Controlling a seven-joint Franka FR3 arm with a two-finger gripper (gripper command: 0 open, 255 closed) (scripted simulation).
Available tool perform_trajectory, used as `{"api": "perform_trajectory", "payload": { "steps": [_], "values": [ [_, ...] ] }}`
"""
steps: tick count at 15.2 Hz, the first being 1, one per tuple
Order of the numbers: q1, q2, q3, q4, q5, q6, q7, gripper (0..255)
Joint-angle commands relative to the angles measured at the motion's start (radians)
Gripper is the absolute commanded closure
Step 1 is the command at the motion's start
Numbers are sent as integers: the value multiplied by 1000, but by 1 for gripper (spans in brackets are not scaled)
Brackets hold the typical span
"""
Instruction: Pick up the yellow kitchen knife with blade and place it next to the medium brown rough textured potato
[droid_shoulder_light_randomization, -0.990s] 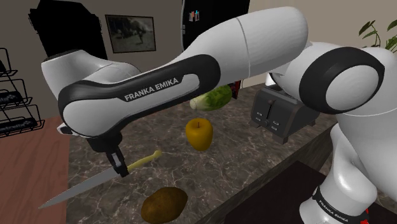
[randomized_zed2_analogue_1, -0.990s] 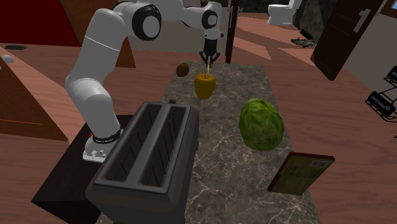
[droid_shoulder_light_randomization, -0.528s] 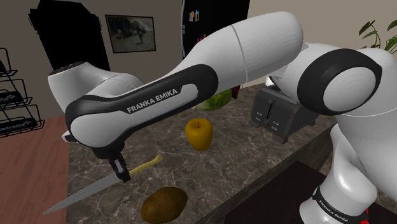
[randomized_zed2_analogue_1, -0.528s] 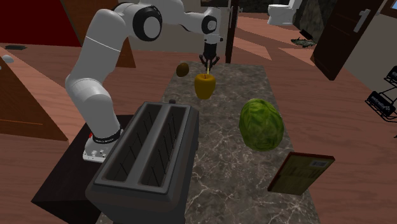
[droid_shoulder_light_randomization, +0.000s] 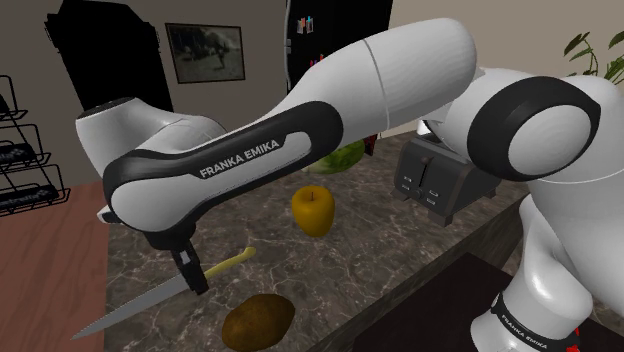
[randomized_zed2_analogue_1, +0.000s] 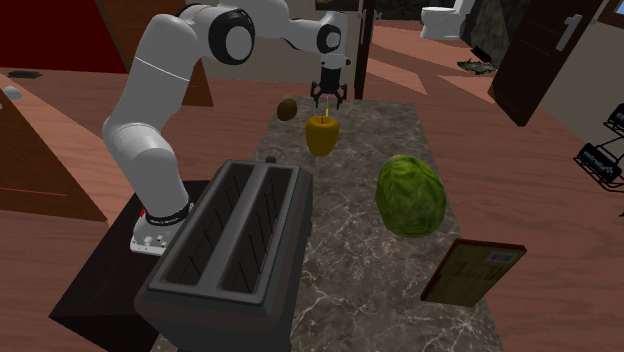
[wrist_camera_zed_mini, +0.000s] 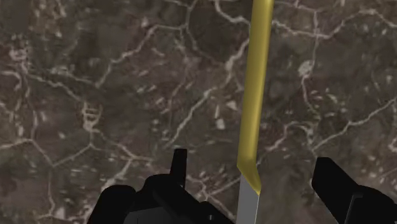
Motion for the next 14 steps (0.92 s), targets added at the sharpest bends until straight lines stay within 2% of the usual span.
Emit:
{"api": "perform_trajectory", "payload": {
  "steps": [1,2,6,14],
  "values": [
    [0,0,0,0,0,0,0,0],
    [0,0,0,0,0,0,0,0],
    [5,2,1,130,2,-128,-3,0],
    [5,2,1,130,2,-128,-3,0]
  ]
}}
